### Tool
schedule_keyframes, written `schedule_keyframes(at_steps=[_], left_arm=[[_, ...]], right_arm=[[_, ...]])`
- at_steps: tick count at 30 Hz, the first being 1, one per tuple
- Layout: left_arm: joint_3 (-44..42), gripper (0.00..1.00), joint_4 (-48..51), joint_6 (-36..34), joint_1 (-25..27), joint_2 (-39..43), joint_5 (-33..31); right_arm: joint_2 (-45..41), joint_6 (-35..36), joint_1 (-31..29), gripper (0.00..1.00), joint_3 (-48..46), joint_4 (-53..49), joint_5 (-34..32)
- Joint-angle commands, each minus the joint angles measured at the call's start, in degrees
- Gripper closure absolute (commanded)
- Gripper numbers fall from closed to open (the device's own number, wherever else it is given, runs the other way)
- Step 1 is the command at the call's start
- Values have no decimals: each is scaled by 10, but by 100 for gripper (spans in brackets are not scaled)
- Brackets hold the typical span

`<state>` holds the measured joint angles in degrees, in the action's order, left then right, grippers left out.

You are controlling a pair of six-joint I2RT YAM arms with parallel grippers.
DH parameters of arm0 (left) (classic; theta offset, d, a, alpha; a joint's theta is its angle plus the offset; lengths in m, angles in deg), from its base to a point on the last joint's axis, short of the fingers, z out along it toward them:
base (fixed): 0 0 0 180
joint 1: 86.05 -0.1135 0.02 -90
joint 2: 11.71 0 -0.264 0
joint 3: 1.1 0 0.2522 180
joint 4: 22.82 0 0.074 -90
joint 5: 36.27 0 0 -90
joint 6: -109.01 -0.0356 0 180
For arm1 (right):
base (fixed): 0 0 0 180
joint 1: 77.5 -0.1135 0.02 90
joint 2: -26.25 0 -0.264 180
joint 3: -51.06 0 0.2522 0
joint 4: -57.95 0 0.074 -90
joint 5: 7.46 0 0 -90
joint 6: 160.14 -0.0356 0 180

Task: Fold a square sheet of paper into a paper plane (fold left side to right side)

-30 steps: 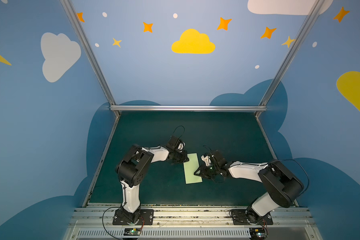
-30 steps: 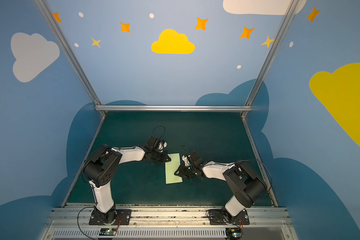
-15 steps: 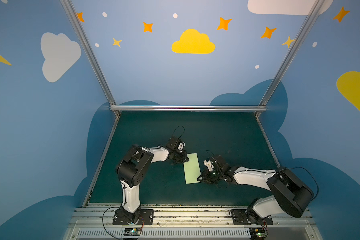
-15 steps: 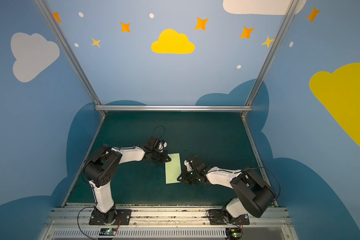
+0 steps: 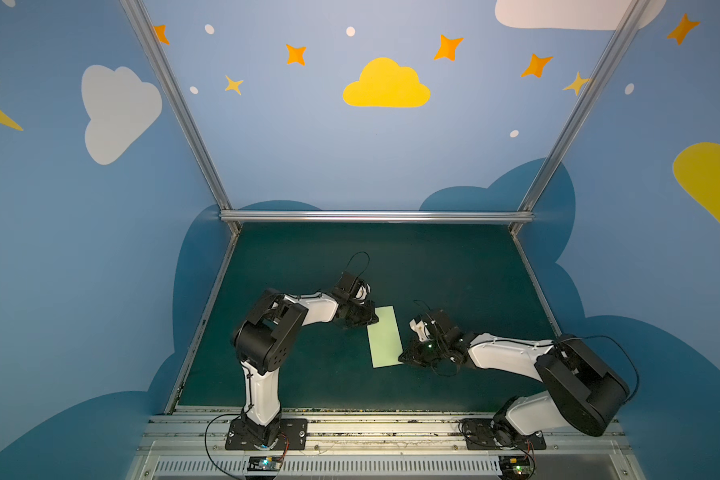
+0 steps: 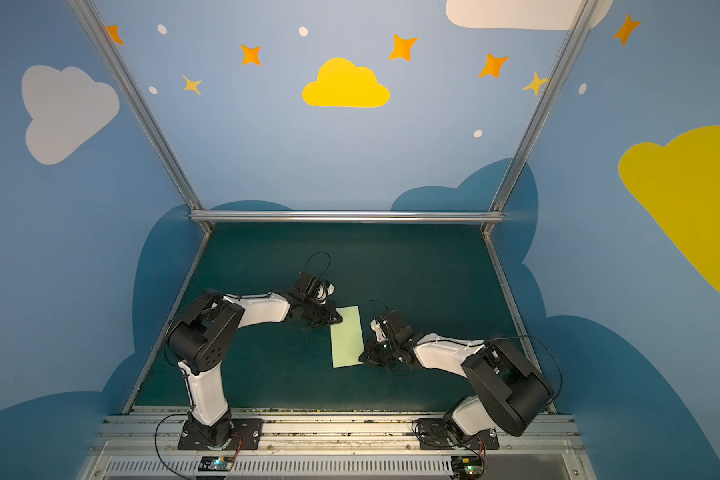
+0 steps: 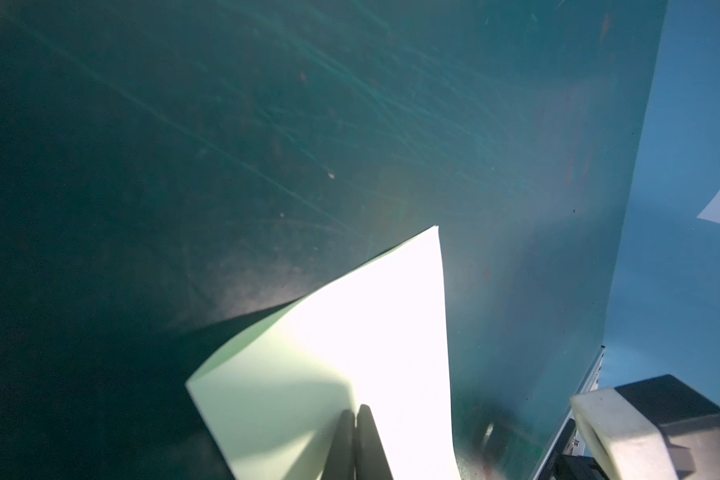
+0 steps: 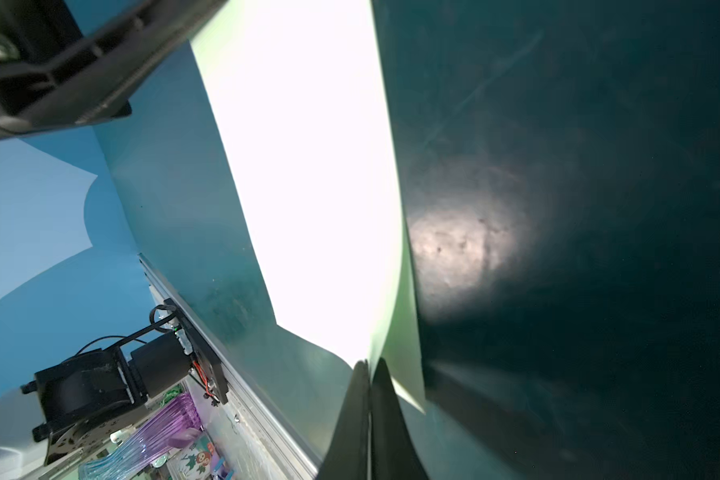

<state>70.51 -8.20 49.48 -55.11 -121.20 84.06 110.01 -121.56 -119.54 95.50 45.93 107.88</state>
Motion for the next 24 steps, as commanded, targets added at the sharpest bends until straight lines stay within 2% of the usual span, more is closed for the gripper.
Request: schedule_keyframes(at_steps=[1, 9, 24], left_arm=[[-19, 93, 35, -4, 13, -30, -14], [-19, 94, 39, -8, 13, -31, -12], [-20, 94, 44, -13, 14, -30, -12]], right_arm=[[18, 13, -9, 100, 39, -2, 15], [91, 11, -26, 100, 105, 5, 10], [164, 10, -21, 100, 164, 13, -2]])
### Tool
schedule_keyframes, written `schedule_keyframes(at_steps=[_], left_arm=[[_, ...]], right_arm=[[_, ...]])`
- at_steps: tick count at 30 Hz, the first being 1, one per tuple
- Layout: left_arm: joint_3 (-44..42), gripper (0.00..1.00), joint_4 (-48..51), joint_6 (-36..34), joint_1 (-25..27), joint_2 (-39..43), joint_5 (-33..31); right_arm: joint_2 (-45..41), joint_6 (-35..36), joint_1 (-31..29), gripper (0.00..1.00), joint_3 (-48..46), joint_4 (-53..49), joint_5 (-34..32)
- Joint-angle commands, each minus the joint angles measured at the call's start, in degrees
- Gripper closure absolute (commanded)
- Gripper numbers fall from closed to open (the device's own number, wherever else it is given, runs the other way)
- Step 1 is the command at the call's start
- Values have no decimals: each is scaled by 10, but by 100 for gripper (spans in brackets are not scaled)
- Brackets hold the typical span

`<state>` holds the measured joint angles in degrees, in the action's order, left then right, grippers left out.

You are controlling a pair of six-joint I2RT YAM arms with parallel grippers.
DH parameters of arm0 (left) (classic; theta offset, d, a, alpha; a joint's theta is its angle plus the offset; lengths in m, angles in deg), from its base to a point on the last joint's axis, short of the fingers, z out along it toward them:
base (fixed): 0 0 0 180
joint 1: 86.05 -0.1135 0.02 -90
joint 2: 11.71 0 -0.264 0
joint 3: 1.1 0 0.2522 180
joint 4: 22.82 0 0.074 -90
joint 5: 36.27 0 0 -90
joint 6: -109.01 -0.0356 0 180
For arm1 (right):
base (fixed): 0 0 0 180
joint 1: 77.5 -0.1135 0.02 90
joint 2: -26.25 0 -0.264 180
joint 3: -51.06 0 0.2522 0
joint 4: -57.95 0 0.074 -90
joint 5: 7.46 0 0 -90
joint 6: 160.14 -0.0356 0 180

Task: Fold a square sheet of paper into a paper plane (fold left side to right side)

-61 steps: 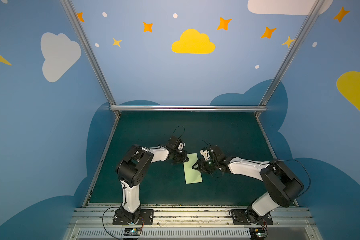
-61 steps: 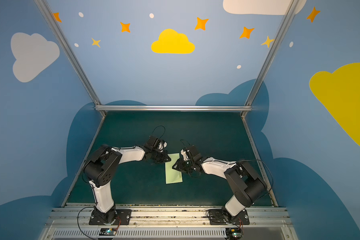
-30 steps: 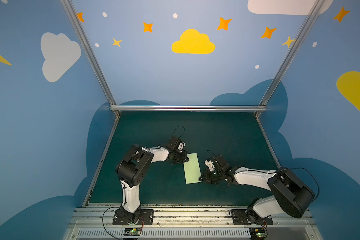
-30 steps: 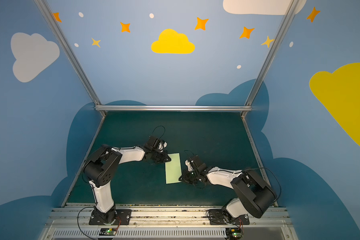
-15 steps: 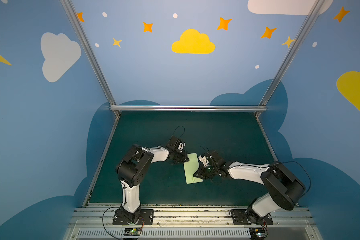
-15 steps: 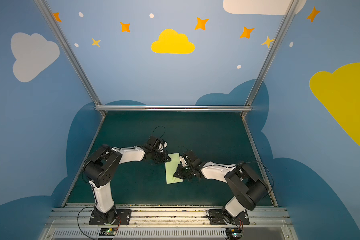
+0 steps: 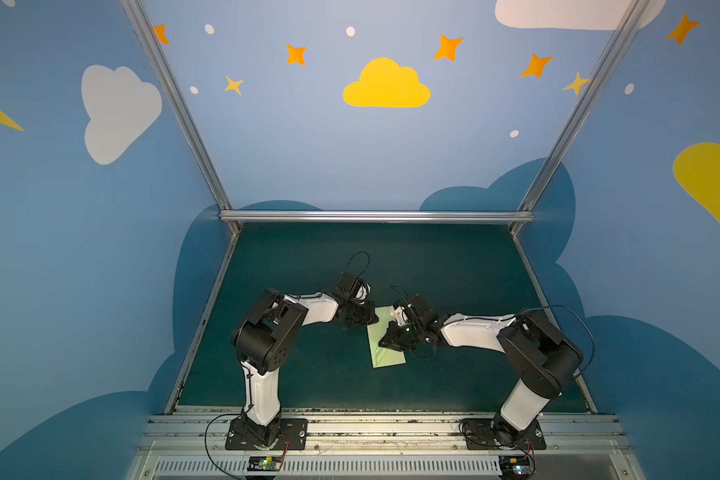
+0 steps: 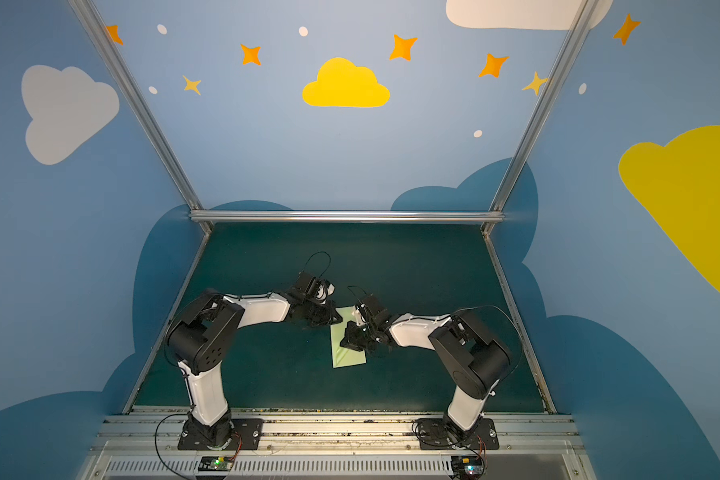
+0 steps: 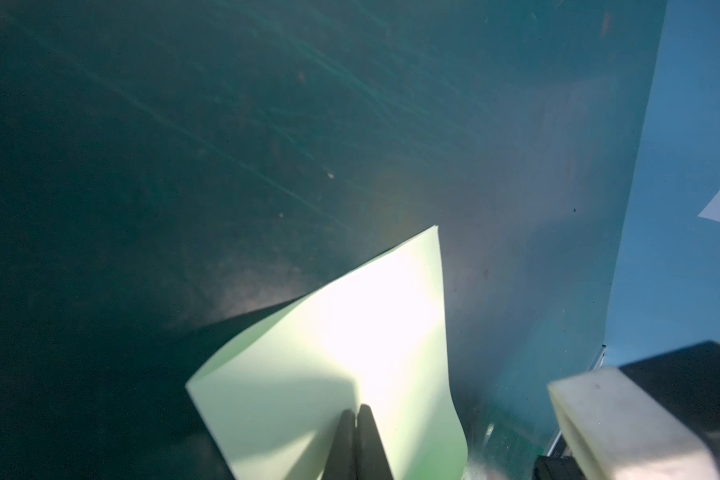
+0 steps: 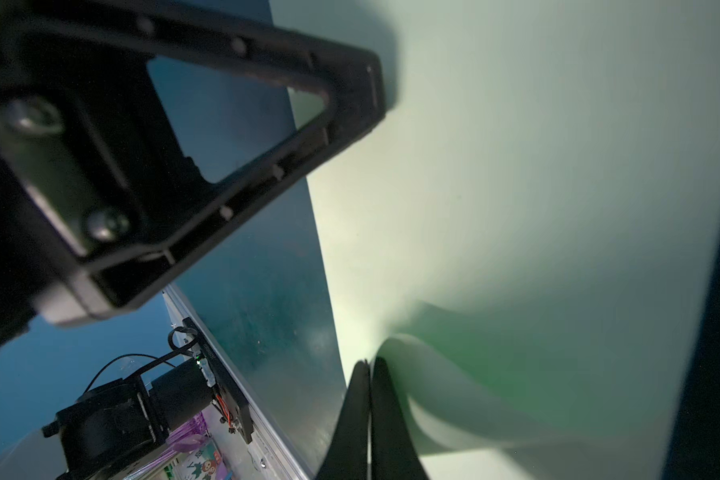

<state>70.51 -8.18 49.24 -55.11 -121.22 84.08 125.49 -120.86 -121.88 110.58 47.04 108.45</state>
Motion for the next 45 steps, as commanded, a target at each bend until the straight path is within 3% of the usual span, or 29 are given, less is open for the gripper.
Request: schedule_keyframes(at_steps=[1, 32, 34, 37, 45], left_arm=[[-20, 94, 44, -10, 14, -31, -12], [-19, 94, 42, -11, 18, -35, -9], [-19, 95, 44, -10, 18, -34, -9], [-16, 95, 45, -10, 18, -32, -8], [1, 95, 59, -7, 3, -14, -2]], right_arm=[[12, 2, 3, 100, 14, 4, -8], [49, -2, 4, 100, 28, 15, 2], [49, -5, 4, 85, 23, 15, 2], [48, -5, 3, 75, 16, 19, 2], [51, -11, 3, 68, 4, 22, -1]])
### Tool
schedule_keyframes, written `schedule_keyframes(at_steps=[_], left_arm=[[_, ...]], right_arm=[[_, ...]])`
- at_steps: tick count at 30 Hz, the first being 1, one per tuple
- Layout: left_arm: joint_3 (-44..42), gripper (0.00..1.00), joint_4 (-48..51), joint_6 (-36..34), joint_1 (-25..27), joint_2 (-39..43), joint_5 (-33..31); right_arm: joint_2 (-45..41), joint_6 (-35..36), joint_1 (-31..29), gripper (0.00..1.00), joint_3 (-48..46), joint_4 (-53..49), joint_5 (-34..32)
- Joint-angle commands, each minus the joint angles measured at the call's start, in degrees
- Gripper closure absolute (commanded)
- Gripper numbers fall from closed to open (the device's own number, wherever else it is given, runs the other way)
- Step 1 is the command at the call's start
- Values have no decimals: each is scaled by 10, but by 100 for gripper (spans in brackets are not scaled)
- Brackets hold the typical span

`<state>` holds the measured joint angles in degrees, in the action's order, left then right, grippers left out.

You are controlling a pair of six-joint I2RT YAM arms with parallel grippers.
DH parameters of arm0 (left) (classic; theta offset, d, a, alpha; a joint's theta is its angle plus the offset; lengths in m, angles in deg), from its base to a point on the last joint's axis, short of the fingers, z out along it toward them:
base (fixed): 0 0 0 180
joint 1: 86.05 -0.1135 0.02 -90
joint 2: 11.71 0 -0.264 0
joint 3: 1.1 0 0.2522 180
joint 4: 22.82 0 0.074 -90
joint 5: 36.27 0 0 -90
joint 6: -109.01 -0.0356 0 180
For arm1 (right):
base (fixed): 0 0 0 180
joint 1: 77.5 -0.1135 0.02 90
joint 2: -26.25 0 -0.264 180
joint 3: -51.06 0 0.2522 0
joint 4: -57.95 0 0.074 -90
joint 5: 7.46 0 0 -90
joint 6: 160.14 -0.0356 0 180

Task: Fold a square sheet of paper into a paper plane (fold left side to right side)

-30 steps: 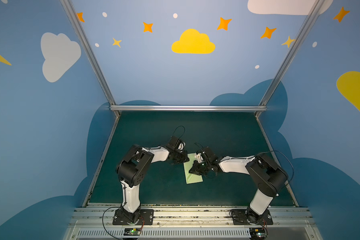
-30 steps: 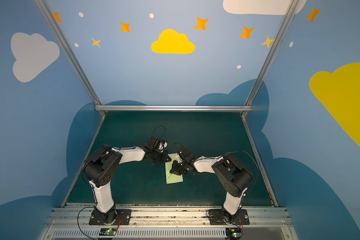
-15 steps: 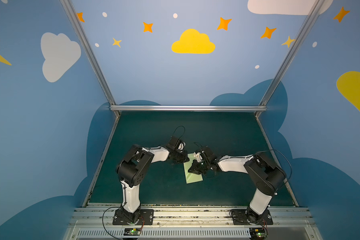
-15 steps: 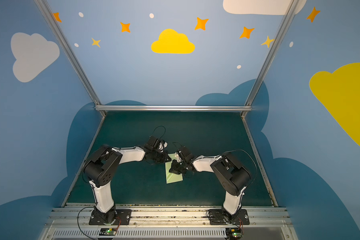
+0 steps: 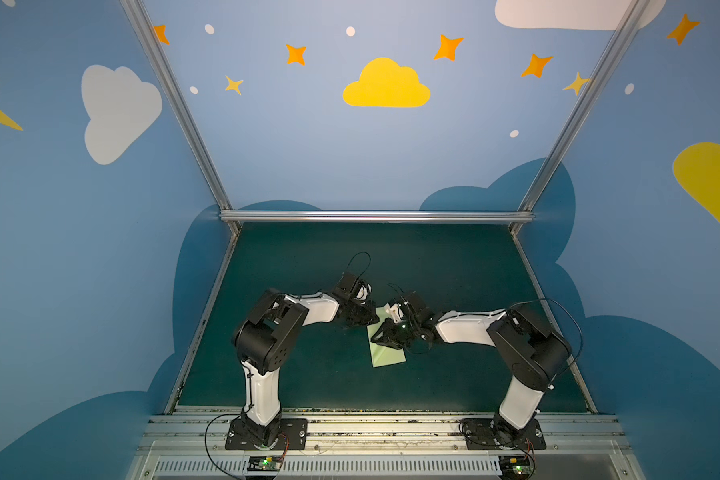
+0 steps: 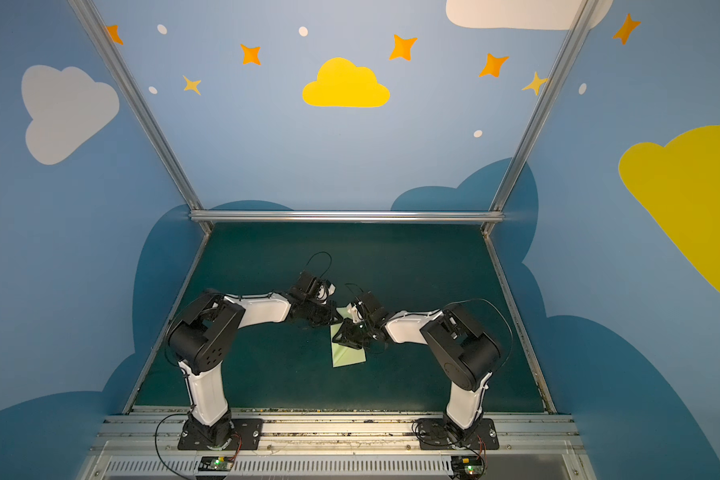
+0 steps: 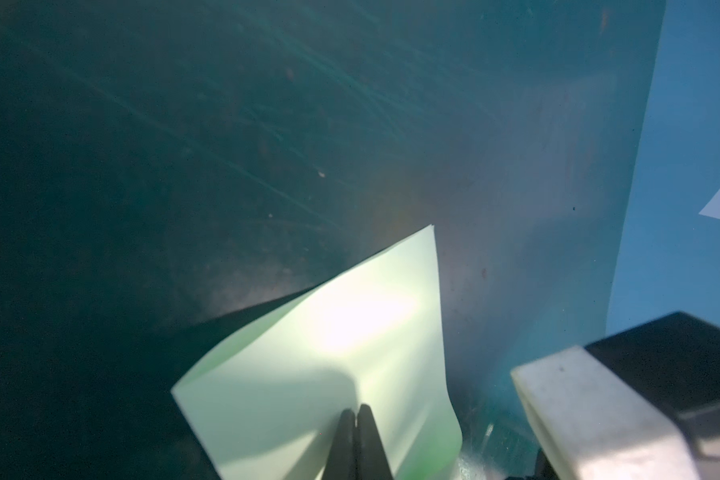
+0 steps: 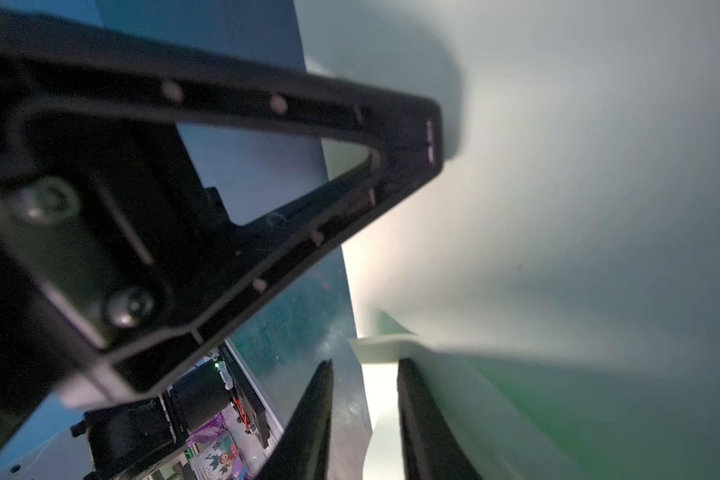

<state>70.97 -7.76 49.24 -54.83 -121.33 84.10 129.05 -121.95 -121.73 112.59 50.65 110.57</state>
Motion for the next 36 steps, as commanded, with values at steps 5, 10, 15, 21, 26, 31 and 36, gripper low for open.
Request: schedule_keyframes(at_steps=[5, 10, 15, 21, 26, 31, 36], left_arm=[[-4, 95, 59, 7, -44, 48, 13], [-35, 95, 79, 11, -67, 132, 15], [-99, 96, 78, 30, -63, 205, 17], [-169, 96, 80, 49, -14, 277, 3], [-198, 97, 60, 71, 50, 298, -16], [-207, 97, 35, 80, 85, 279, -26], [-199, 97, 9, 82, 100, 240, -24]], right_arm=[[19, -5, 2, 68, -21, -12, -20], [19, -11, 2, 81, -28, -6, -17], [20, -12, 2, 97, -31, -1, -12], [21, -14, 1, 100, -34, -1, -11], [23, -16, 2, 100, -38, -1, -14], [27, -18, 2, 100, -38, 0, -14], [28, -18, 2, 100, -39, 0, -14]])
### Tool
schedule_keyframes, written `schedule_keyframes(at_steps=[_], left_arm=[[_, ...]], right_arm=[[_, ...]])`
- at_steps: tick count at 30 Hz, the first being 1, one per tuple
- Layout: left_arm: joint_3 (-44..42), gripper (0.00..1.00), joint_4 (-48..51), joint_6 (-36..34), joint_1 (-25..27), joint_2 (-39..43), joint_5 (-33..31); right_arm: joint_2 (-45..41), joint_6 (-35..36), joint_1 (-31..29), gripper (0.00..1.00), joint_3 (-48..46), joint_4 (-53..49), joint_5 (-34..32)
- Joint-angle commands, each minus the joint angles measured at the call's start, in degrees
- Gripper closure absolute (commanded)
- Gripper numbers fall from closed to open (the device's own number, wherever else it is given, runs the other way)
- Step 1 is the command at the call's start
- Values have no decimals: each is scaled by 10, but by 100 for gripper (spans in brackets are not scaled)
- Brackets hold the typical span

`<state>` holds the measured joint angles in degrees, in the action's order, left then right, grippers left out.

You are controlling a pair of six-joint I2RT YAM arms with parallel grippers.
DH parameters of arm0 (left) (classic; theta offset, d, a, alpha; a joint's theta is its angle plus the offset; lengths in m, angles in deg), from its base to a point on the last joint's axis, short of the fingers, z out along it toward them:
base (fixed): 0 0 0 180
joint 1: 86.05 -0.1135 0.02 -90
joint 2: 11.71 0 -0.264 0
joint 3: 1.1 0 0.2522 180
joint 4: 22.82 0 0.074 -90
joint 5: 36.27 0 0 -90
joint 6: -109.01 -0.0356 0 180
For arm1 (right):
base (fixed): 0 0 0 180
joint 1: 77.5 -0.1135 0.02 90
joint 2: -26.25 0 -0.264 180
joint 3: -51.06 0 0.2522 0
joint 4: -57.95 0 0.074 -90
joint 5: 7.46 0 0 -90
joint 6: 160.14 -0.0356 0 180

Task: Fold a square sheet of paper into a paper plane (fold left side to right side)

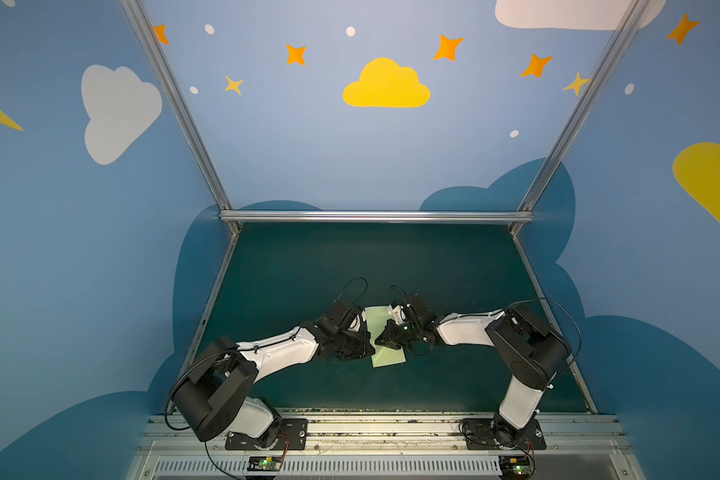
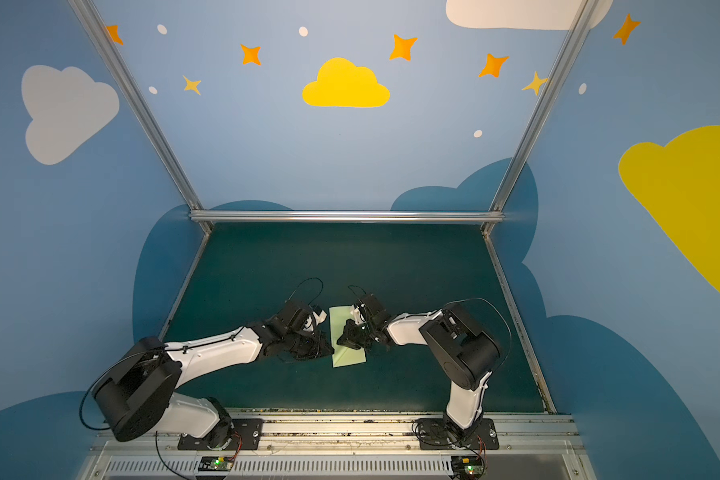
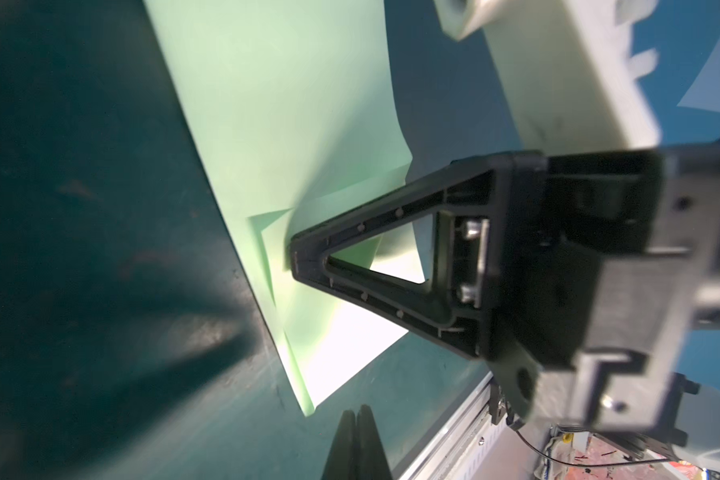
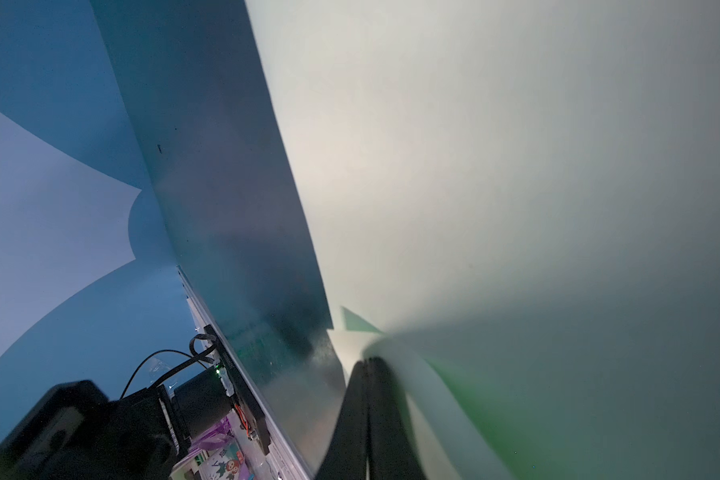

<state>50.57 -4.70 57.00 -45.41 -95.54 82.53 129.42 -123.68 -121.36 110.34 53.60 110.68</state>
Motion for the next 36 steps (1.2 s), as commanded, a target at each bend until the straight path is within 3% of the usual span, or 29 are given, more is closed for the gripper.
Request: schedule_keyframes(at_steps=[1, 18, 33, 36], left_arm=[[7, 97, -26, 4, 7, -24, -8], [44, 97, -25, -20, 17, -88, -14], [10, 97, -34, -24, 17, -110, -37], [4, 97, -39, -22, 17, -110, -38]], right_arm=[[24, -1, -2, 100, -16, -30, -15], [24, 0, -2, 100, -22, -29, -15], [17, 6, 0, 100, -7, -39, 0], [-3, 24, 7, 84, 21, -66, 10]])
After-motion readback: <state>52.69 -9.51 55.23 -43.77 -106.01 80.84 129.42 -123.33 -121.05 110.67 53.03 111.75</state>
